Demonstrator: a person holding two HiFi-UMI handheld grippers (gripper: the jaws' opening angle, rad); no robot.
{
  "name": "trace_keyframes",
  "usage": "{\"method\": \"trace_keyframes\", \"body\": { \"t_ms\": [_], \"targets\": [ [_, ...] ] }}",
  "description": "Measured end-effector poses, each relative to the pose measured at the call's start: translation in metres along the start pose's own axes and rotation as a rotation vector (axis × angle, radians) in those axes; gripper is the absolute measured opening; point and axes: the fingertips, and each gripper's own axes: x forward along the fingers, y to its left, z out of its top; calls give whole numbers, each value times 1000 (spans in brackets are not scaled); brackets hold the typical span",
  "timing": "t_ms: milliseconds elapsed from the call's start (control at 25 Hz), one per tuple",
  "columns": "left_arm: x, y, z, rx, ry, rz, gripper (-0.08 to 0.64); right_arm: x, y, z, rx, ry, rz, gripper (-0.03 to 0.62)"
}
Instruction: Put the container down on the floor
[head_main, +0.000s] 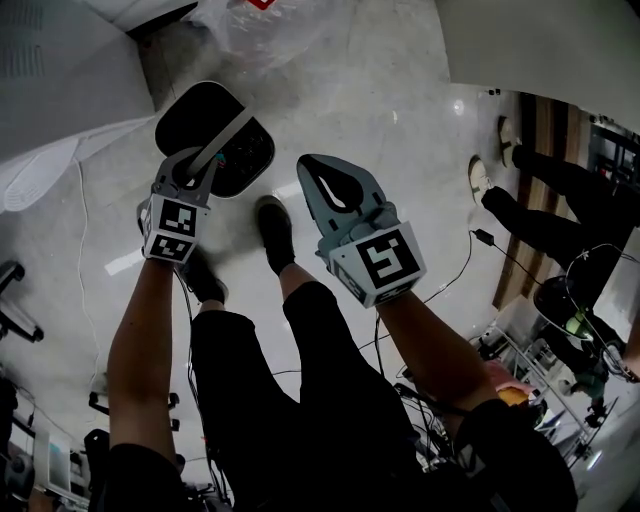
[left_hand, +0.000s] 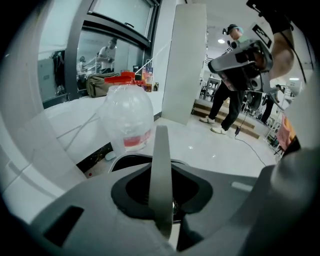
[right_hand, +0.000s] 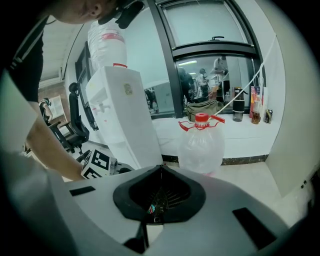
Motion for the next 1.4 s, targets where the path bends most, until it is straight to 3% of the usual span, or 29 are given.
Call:
{"method": "trace_keyframes", "body": {
  "t_ms": [440,680,880,1400],
  "targets": [
    [9,1,-12,-35,37,-3,81,-2,-1,-13,4,17,3,6],
    [9,4,-16,-50,27,24,83,2,6,-16,9,23,16,6],
    [5,13,-24,-68,43,70,129,2,7,-17,12,25,22,8],
    [-12,6,-34,-48,107,73,129,-6,18,-14,6,29,38,7]
  ]
}}
